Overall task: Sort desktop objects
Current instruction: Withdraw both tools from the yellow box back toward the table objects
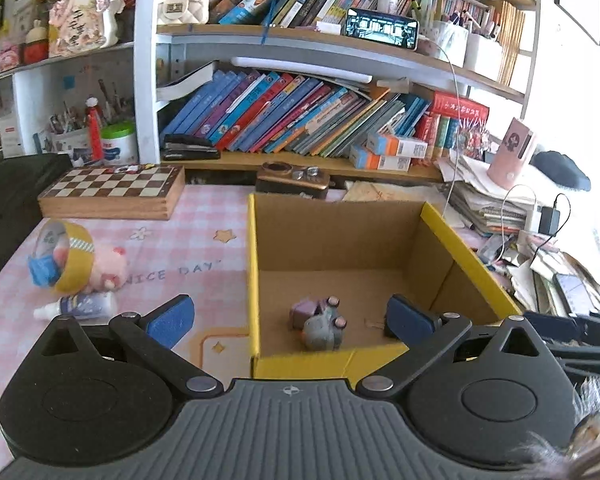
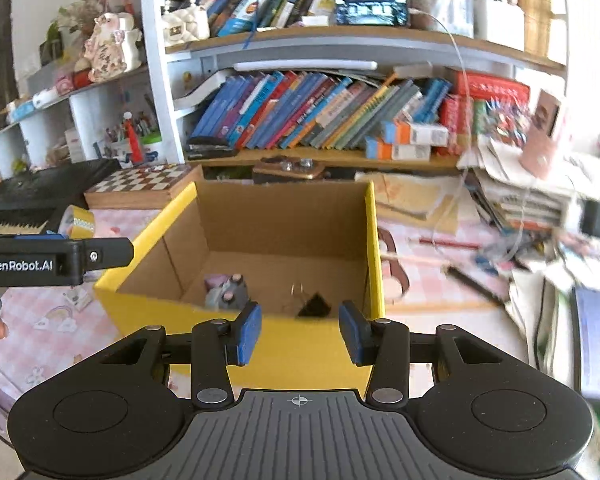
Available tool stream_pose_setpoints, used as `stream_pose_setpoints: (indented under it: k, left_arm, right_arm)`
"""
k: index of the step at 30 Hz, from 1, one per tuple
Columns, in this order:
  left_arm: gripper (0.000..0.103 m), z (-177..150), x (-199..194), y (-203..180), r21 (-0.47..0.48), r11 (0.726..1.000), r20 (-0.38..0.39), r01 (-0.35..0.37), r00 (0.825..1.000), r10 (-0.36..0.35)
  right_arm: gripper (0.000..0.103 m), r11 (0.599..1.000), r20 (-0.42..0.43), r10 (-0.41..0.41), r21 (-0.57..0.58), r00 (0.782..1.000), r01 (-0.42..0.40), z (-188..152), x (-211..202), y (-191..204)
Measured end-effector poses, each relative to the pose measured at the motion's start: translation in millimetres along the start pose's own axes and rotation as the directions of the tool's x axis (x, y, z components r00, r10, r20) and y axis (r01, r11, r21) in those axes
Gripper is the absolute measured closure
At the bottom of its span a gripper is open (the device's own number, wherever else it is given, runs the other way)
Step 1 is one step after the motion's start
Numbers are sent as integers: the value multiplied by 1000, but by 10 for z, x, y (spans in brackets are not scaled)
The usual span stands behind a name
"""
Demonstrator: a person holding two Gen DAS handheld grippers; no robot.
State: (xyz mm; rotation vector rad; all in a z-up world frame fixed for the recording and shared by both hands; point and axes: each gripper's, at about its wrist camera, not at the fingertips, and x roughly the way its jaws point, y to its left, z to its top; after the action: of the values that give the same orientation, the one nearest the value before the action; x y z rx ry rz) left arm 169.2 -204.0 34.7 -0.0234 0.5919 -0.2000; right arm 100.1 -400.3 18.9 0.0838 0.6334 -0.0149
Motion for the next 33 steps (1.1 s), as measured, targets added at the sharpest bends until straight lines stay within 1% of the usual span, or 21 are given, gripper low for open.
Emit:
stream_pose_setpoints:
  k: [3, 5, 8, 12, 16, 21, 24, 26, 30, 33]
  left_arm:
    - [0, -114, -92, 36, -3, 1000, -3, -16, 1000, 16]
    - [0, -196, -166, 63, 3, 1000, -1, -28, 1000, 28]
    - [0, -320, -277, 103, 20, 999, -8, -48, 999, 48]
    - [0, -476, -408, 158, 16, 1000, -44, -20, 999, 21]
    - [0, -561, -513, 194, 27, 1000, -45, 4, 999, -3]
    - [0, -631, -637, 204, 82, 996, -50, -17, 999, 21]
    - [0, -662, -691, 224, 112, 994, -62, -8, 998, 15]
    - [0, -664, -759, 251, 122, 992, -42, 4, 999, 1]
    - [0, -673, -896, 337, 126, 990, 0, 61, 998, -62]
    - [0, -695, -974, 389, 141, 988, 16, 65, 998, -67]
  right_arm:
    - [60, 999, -10, -31, 26, 999, 31, -131, -64, 66]
    - [57, 997, -19, -54, 56, 998, 55, -190, -89, 87]
    - [55, 993, -30, -64, 95, 997, 67, -253, -129, 131]
    - [55, 993, -28, -67, 100, 997, 69, -324, -220, 240]
    - [55, 990, -36, -83, 109, 996, 86, -383, -311, 336]
    - [55, 986, -37, -106, 124, 994, 110, -463, -443, 458]
    - [55, 984, -39, -110, 136, 993, 114, -492, -496, 538]
    - [55, 983, -36, -115, 139, 993, 119, -507, -529, 597]
    - [55, 980, -23, -129, 150, 991, 131, -526, -606, 713]
    - [55, 978, -26, -132, 159, 991, 135, -549, -640, 786]
